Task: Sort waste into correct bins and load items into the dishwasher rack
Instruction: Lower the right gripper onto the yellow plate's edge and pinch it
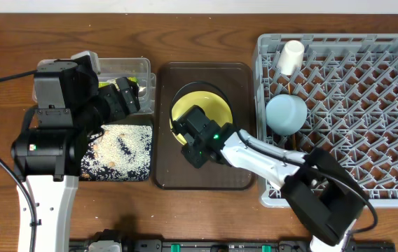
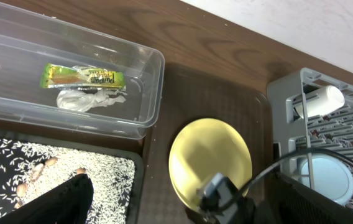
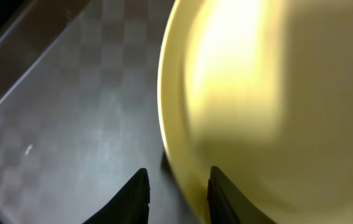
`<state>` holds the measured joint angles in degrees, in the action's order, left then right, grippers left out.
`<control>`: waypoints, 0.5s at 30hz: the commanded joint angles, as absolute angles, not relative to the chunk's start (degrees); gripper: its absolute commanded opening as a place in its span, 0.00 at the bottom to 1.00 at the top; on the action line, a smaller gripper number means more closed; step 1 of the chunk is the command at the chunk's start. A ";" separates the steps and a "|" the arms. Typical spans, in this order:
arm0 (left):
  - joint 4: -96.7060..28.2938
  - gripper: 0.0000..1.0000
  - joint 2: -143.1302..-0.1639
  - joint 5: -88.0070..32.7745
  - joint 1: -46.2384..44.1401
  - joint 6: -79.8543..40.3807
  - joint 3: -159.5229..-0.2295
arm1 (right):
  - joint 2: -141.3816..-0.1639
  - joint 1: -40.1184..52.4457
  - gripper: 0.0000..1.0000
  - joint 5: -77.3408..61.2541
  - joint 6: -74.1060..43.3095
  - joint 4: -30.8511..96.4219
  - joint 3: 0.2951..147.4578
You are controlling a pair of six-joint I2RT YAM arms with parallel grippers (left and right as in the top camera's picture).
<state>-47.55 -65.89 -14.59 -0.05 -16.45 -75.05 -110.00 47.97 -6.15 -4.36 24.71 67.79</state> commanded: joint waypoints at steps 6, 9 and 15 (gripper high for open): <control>-47.48 0.92 -65.91 -13.85 0.21 -15.90 -75.55 | -104.62 47.97 0.33 -8.40 -4.32 28.05 67.99; -47.48 0.92 -65.91 -13.85 0.21 -15.90 -75.55 | -104.18 48.07 0.38 -8.43 -4.19 26.61 67.99; -47.48 0.91 -65.91 -13.85 0.21 -15.90 -75.55 | -104.22 48.07 0.45 -6.94 1.56 21.96 67.96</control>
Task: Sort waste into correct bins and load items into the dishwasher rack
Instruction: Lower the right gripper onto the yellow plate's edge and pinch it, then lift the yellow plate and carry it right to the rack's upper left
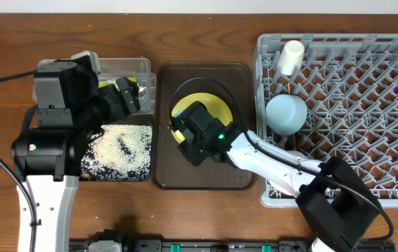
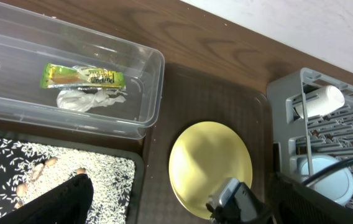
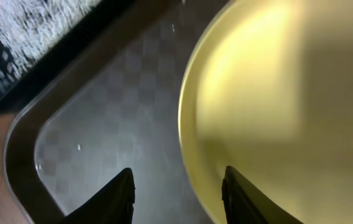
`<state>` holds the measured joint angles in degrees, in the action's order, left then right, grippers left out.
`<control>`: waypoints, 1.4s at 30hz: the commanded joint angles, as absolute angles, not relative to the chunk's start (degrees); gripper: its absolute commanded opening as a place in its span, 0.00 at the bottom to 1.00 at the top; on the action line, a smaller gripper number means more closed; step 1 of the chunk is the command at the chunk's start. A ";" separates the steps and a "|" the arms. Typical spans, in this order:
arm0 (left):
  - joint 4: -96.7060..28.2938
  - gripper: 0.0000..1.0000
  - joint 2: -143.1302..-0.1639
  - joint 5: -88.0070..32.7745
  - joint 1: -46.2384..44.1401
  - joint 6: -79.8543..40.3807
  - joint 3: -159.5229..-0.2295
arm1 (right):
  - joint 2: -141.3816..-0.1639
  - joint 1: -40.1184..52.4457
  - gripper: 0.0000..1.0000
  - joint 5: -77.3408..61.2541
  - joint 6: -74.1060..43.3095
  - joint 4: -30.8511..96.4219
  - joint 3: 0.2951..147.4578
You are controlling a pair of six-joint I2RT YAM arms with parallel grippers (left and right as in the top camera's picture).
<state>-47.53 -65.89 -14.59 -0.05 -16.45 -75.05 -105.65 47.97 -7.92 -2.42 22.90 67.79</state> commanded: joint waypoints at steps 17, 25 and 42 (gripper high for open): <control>-47.48 0.92 -65.91 -13.85 0.21 -15.90 -75.55 | -108.92 48.07 0.43 -6.28 3.09 17.72 67.81; -47.48 0.92 -65.91 -13.85 0.21 -15.90 -75.55 | -113.65 48.10 0.41 -6.74 3.09 15.66 67.81; -47.48 0.92 -65.91 -13.85 0.21 -15.90 -75.55 | -113.82 48.07 0.01 -6.90 3.07 15.38 68.03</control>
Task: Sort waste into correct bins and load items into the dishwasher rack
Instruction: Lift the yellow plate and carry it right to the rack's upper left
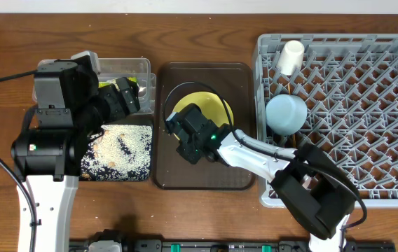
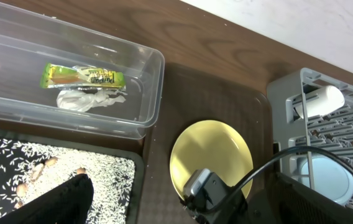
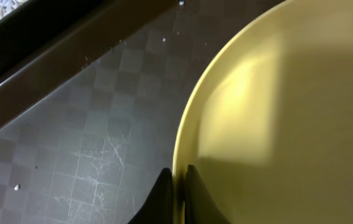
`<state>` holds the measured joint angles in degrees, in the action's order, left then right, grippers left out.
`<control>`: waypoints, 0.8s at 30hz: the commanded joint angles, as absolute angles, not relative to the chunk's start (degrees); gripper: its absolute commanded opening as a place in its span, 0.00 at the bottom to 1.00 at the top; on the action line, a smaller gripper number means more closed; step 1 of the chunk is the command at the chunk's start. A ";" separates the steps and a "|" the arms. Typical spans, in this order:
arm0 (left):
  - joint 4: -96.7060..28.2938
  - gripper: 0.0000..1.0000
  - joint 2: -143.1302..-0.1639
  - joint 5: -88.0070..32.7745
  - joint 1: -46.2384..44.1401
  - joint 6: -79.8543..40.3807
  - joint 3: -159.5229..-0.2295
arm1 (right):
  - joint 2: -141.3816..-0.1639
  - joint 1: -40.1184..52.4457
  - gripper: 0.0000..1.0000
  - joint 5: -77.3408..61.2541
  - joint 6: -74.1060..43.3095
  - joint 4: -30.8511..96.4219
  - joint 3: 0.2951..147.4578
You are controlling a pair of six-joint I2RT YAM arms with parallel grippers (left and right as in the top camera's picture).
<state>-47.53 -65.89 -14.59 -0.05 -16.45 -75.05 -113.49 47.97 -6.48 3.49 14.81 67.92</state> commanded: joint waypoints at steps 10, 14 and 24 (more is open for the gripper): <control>-47.48 0.92 -65.91 -13.85 0.21 -15.90 -75.55 | -104.77 45.89 0.01 -6.96 -3.11 16.01 73.41; -47.48 0.92 -65.91 -13.85 0.21 -15.90 -75.55 | -98.63 42.61 0.01 -7.57 -8.21 15.97 74.43; -47.48 0.92 -65.91 -13.85 0.21 -15.90 -75.55 | -88.36 21.04 0.01 -31.99 -16.10 12.12 74.41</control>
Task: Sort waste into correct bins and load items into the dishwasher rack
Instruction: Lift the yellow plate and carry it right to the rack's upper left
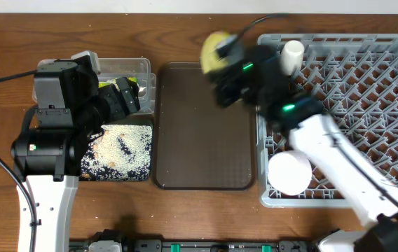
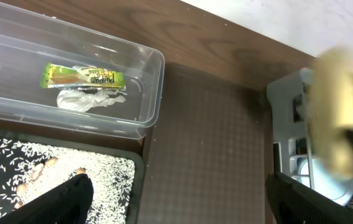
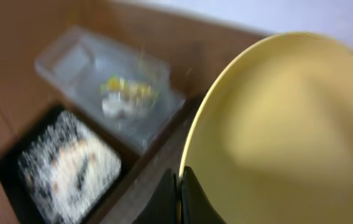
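Note:
The yellow plate [image 1: 215,47] is up in the air and blurred, over the brown tray's far right corner beside the grey dishwasher rack [image 1: 367,140]. My right gripper [image 3: 179,186] is shut on the plate's [image 3: 276,124] rim and holds it on edge. In the left wrist view the plate [image 2: 335,118] is a yellow smear in front of the rack. My left gripper [image 2: 183,205] hangs open and empty over the bins, its fingers [image 2: 71,199] wide apart.
The brown tray [image 1: 202,126] lies bare. A clear bin [image 2: 15,56] holds a green wrapper [image 2: 83,78] and a crumpled tissue [image 2: 89,98]. A black tray of rice [image 1: 118,150] sits in front of it. The rack holds a white cup [image 1: 291,52] and a pale blue bowl [image 2: 325,183].
The plate lay on the brown tray with my right gripper shut on its rim. Now it is off the tray and held on edge by the rack's far left corner. The left arm has not moved.
My right gripper was open at the rim of the yellow plate on the brown tray, and stayed open there a moment later. Then it was shut on the rim. Now the plate is off the tray, beside the rack.

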`<state>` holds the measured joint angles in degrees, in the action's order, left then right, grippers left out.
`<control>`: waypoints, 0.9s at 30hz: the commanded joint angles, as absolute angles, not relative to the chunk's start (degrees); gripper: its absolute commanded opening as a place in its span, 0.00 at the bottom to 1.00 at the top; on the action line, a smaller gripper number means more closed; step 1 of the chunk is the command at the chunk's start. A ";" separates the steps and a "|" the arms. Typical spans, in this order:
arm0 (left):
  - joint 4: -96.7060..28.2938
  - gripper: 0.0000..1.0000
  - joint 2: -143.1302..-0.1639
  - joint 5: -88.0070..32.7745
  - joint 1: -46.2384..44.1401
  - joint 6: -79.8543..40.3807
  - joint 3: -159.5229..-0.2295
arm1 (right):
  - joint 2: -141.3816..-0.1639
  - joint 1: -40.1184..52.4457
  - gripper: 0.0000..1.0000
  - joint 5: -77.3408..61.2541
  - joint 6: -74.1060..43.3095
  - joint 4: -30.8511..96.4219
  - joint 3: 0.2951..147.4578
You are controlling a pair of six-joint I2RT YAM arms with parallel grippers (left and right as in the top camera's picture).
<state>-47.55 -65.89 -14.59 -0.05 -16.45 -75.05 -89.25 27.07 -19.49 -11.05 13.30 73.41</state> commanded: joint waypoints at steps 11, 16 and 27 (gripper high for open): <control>-47.48 0.92 -65.91 -13.85 0.21 -15.90 -75.55 | -91.35 -1.43 0.01 -58.06 -30.85 -1.34 74.15; -47.48 0.92 -65.91 -13.85 0.21 -15.90 -75.55 | -93.36 -3.88 0.01 -65.19 -30.85 -5.37 74.13; -47.46 0.92 -65.91 -13.85 0.21 -15.90 -75.55 | -100.88 -3.40 0.01 -66.30 -32.58 -8.38 74.13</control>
